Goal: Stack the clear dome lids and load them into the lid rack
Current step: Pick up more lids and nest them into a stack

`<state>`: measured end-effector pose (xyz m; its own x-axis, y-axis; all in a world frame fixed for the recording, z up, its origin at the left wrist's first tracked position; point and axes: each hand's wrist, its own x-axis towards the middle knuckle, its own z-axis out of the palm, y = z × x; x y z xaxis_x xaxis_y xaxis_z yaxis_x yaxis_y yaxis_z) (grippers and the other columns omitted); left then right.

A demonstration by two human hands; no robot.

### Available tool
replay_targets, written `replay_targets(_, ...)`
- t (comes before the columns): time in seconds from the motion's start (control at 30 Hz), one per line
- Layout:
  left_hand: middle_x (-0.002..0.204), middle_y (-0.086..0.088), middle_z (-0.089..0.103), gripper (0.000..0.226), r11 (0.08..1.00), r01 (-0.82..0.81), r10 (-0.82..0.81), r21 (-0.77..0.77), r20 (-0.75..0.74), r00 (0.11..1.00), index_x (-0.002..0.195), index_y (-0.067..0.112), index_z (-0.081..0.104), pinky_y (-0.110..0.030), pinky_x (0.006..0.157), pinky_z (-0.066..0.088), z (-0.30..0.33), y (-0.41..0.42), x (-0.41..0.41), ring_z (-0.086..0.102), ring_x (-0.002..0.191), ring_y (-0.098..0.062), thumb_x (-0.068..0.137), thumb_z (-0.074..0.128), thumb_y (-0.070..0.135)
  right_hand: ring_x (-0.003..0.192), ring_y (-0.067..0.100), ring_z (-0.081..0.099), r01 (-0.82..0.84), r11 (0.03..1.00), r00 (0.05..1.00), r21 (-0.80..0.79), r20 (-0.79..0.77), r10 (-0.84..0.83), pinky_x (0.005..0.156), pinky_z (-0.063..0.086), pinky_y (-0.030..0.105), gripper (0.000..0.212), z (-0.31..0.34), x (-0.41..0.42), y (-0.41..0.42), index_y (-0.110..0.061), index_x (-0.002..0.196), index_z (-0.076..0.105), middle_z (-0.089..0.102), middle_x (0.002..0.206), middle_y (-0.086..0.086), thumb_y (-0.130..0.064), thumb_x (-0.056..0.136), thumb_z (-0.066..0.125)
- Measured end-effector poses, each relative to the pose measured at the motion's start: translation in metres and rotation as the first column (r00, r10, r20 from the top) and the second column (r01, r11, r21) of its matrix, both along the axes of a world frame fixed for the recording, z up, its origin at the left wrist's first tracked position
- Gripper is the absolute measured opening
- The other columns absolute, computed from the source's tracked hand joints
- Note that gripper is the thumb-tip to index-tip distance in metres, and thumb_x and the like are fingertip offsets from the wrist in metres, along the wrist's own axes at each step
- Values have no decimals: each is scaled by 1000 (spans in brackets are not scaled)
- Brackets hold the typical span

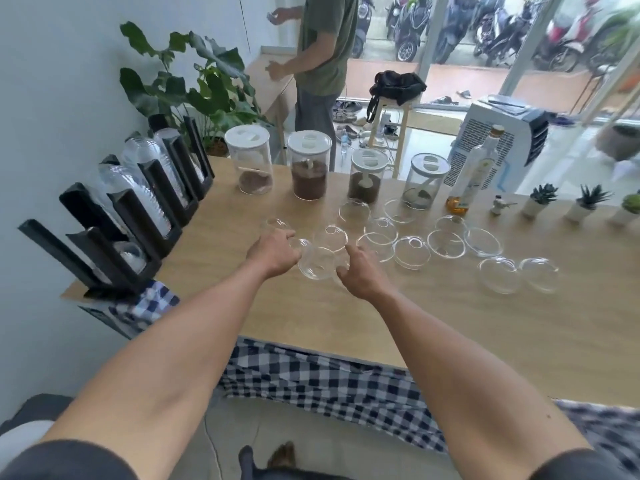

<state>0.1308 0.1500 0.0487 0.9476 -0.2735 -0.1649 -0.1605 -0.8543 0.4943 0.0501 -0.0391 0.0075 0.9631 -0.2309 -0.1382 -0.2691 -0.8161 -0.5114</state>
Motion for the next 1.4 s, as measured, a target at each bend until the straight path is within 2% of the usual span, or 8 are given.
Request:
replay_targets(0.1, 146, -5, 59, 52, 993, 98, -98, 64, -4, 995, 140, 23, 61, -40, 106, 47, -10, -5, 5, 55, 133, -30, 90, 60, 37, 128, 37, 47, -3, 998, 999, -58, -37, 1, 102, 45, 45, 44, -15, -4, -3, -8, 132, 52, 55, 133, 17, -22, 92, 59)
replay_targets(0.2, 156, -3, 47, 55, 964, 212, -214, 163, 0, 977, 146, 28, 54, -42, 108, 45, -25, -8, 17, 46, 141, -29, 91, 59, 34, 135, 36, 40, -7, 990, 999, -140, -48, 0, 104, 42, 47, 46, -26, -4, -3, -10, 134, 51, 45, 146, 14, -24, 91, 61)
replay_targets(0.3, 169, -4, 23, 65, 920, 292, -303, 262, 4, 953, 156, 30, 40, -42, 115, 36, -40, -8, 34, 32, 150, -28, 94, 60, 32, 146, 35, 29, -29, 971, 998, -239, -62, 14, 107, 41, 46, 54, -38, -2, -2, -12, 141, 45, 32, 159, 15, -26, 91, 63)
replay_targets(0.5, 172, -5, 14, 70, 871, 394, -422, 294, 36, 906, 160, 29, 29, -42, 122, 26, -73, 1, 58, 18, 155, -28, 96, 57, 25, 157, 34, 17, -47, 938, 998, -345, -51, 31, 107, 45, 49, 77, -59, -4, 12, -16, 158, 30, 20, 169, 15, -23, 89, 64)
replay_targets(0.73, 157, -10, 37, 73, 858, 445, -476, 256, 75, 876, 156, 25, 38, -43, 116, 36, -85, 8, 70, 33, 146, -30, 89, 65, 25, 154, 39, 23, 53, 943, 998, -328, 43, -41, 113, 42, 54, 75, -73, -7, 23, -13, 157, 35, 30, 164, 20, -20, 90, 67)
replay_targets(0.83, 152, -13, 37, 70, 869, 439, -463, 227, 62, 884, 151, 27, 44, -44, 111, 40, -85, 9, 71, 43, 138, -33, 85, 68, 27, 145, 42, 34, 115, 942, 992, -314, 77, -96, 110, 45, 55, 71, -75, -10, 25, -10, 152, 42, 40, 154, 22, -27, 90, 72)
replay_targets(1.07, 148, -11, 46, 73, 853, 443, -472, 278, 47, 880, 152, 35, 39, -45, 112, 39, -88, 18, 72, 45, 136, -33, 87, 70, 44, 139, 40, 43, 193, 938, 981, -290, 27, -193, 110, 46, 51, 68, -73, -13, 27, -18, 152, 39, 36, 157, 24, -45, 96, 67)
replay_targets(1.4, 142, -14, 47, 72, 847, 378, -490, 373, 277, 826, 148, 28, 46, -46, 96, 46, -59, 61, 101, 52, 123, -34, 83, 69, 51, 106, 34, 56, 298, 851, 950, -432, 220, -221, 87, 49, 46, 68, -54, -18, 26, -14, 135, 55, 59, 120, 16, -58, 85, 68)
